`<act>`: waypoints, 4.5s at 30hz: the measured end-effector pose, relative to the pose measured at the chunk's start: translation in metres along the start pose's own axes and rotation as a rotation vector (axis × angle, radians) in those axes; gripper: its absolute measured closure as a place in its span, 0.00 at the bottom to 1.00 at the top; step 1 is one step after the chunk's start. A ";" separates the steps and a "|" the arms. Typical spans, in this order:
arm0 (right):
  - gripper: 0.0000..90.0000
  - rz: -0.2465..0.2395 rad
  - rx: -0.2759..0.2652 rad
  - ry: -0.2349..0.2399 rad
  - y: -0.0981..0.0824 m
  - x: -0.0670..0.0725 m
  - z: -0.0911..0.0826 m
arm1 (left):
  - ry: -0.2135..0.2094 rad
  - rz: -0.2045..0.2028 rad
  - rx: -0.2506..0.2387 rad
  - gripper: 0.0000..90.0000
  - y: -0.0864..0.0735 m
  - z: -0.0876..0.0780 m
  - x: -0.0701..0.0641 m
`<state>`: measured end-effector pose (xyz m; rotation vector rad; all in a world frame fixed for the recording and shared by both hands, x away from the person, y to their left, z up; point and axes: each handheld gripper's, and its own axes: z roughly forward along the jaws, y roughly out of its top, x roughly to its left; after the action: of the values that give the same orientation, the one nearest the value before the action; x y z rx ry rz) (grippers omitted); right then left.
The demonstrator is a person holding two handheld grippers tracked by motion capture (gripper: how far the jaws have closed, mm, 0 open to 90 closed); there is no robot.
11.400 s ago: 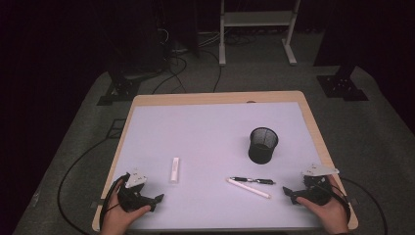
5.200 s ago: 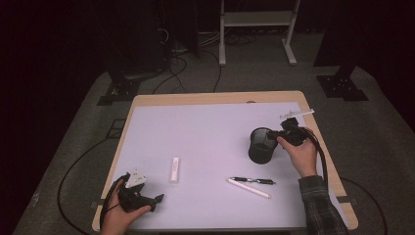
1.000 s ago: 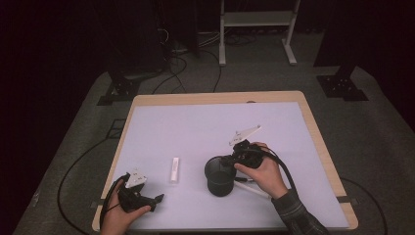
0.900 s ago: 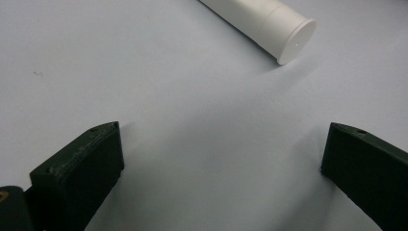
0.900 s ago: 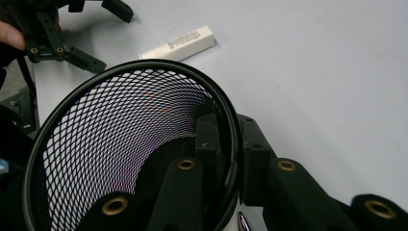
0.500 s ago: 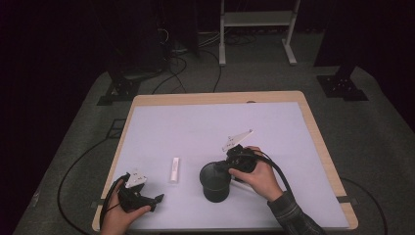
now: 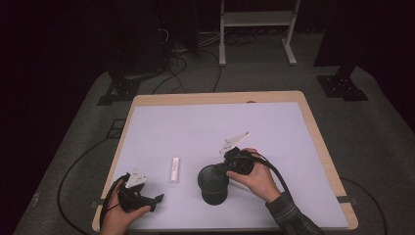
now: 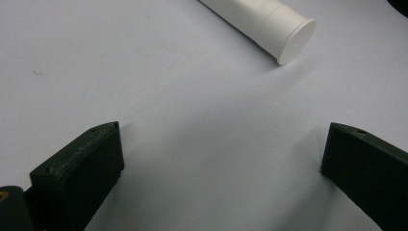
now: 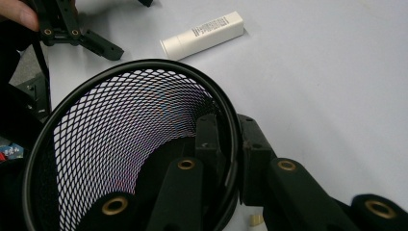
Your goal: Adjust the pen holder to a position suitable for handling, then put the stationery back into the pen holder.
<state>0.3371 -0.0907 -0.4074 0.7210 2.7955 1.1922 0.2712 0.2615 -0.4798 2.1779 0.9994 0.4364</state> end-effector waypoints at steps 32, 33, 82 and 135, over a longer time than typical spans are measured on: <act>0.82 0.009 -0.100 -0.038 0.000 -0.003 -0.037 | 0.000 -0.003 0.000 0.00 0.000 0.000 0.000; 0.82 0.012 -0.104 -0.041 0.000 -0.003 -0.038 | -0.001 -0.003 -0.001 0.00 0.000 0.000 0.000; 0.27 0.169 -0.160 -0.350 -0.079 -0.049 -0.099 | -0.001 0.003 0.003 0.00 0.000 0.000 0.000; 0.18 0.355 -0.092 -0.558 -0.208 -0.054 -0.109 | 0.031 -0.019 -0.024 0.20 0.007 -0.014 0.001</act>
<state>0.2796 -0.3127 -0.4818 1.3387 2.1991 0.9503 0.2677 0.2651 -0.4656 2.1449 1.0256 0.4726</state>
